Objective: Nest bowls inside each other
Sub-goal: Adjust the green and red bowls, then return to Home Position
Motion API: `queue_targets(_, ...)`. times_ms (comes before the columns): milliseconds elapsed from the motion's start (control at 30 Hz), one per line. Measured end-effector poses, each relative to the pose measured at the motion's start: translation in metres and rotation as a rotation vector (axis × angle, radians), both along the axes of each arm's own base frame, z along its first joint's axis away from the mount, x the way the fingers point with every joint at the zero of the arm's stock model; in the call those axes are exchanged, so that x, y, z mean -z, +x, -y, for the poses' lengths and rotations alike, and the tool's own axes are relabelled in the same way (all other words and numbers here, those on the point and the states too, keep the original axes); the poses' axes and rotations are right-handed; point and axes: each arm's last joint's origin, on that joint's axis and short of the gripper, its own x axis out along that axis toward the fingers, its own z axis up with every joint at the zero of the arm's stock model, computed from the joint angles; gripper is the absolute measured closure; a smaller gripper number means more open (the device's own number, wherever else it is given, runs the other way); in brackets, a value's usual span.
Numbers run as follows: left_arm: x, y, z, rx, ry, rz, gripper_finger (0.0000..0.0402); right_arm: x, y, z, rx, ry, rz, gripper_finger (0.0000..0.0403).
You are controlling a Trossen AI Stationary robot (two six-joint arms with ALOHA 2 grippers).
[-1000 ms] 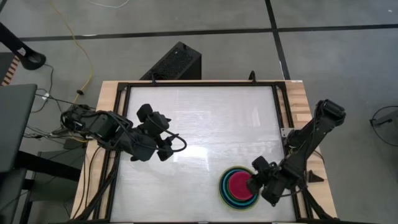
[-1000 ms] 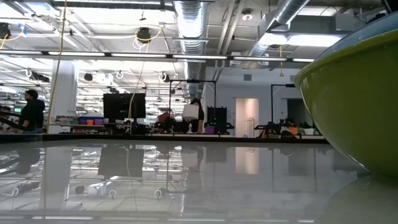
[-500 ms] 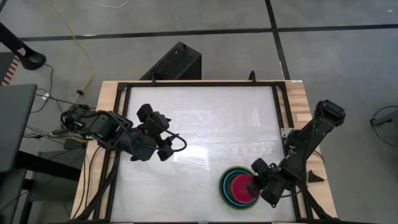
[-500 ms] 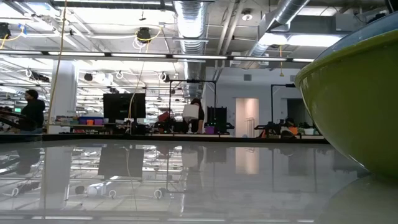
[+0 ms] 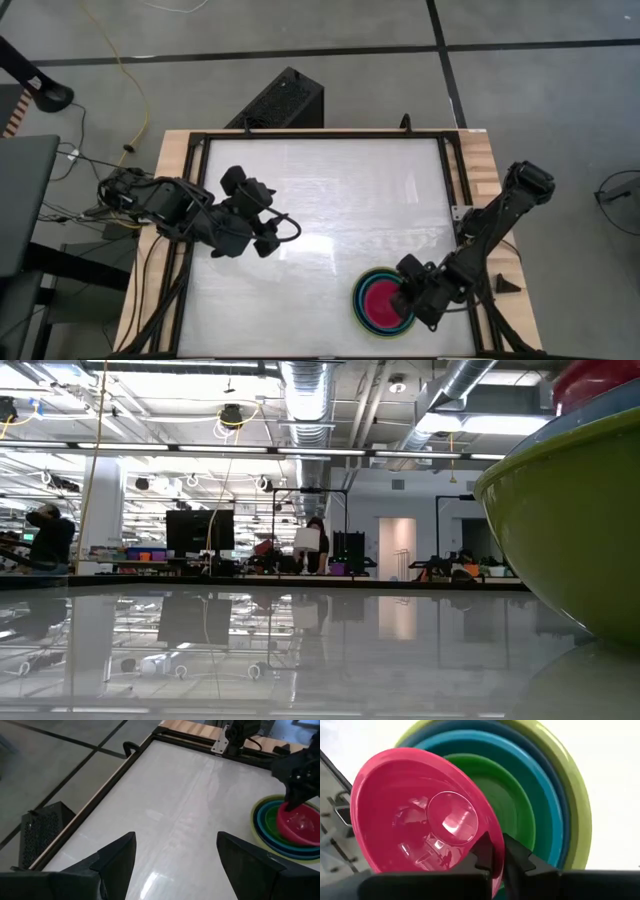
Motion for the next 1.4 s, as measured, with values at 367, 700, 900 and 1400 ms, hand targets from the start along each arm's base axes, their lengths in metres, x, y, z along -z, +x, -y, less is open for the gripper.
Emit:
queue_targets(367, 0.000, 0.000, 0.000, 0.001, 0.000, 0.000, 0.0136, 0.001, 0.003, 0.001, -0.023, 0.022, -0.029, 0.0209)
queue_targets(700, -0.011, -0.008, -0.004, 0.019, -0.010, 0.060, 0.0136, -0.024, -0.006, 0.006, 0.011, 0.041, 0.143, 0.0113)
queue_targets(900, -0.028, -0.025, -0.012, 0.030, -0.026, 0.138, 0.0136, -0.040, -0.020, 0.016, 0.017, -0.008, 0.217, 0.0112)
queue_targets(1400, -0.060, -0.128, -0.014, 0.042, 0.009, 0.384, 0.0136, -0.122, -0.077, 0.052, -0.007, -0.412, 0.826, 0.0113)
